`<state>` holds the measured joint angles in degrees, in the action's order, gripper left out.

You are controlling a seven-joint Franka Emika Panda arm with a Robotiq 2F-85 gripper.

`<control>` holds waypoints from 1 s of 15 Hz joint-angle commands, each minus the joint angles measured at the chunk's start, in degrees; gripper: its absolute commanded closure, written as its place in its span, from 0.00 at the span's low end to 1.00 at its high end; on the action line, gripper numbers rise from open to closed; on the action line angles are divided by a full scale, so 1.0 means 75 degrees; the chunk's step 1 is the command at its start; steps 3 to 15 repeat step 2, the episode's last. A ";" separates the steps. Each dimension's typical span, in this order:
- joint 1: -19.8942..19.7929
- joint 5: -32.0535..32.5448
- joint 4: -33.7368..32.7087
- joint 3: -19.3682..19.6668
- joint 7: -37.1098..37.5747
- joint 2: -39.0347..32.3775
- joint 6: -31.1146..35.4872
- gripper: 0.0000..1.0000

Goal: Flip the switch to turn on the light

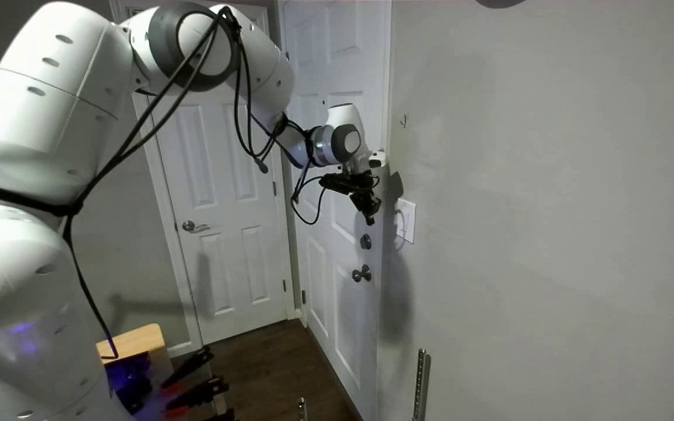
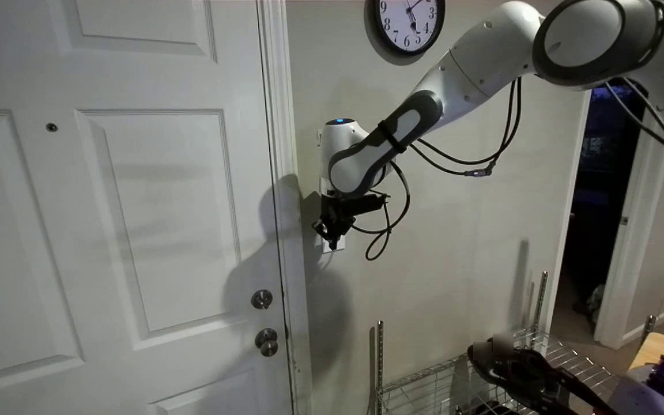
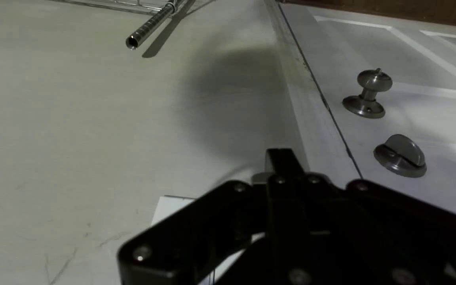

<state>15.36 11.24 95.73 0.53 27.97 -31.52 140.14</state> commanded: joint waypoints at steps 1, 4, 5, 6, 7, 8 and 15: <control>-0.0120 -0.0392 0.0919 -0.0150 -0.0352 0.0701 -0.0070 0.99; -0.0117 -0.0437 0.1062 -0.0159 -0.0299 0.0785 -0.0083 0.99; -0.0117 -0.0437 0.1062 -0.0159 -0.0299 0.0785 -0.0083 0.99; -0.0117 -0.0437 0.1062 -0.0159 -0.0299 0.0785 -0.0083 0.99; -0.0117 -0.0437 0.1062 -0.0159 -0.0299 0.0785 -0.0083 0.99; -0.0117 -0.0437 0.1062 -0.0159 -0.0299 0.0785 -0.0083 0.99; -0.0117 -0.0437 0.1062 -0.0159 -0.0299 0.0785 -0.0083 0.99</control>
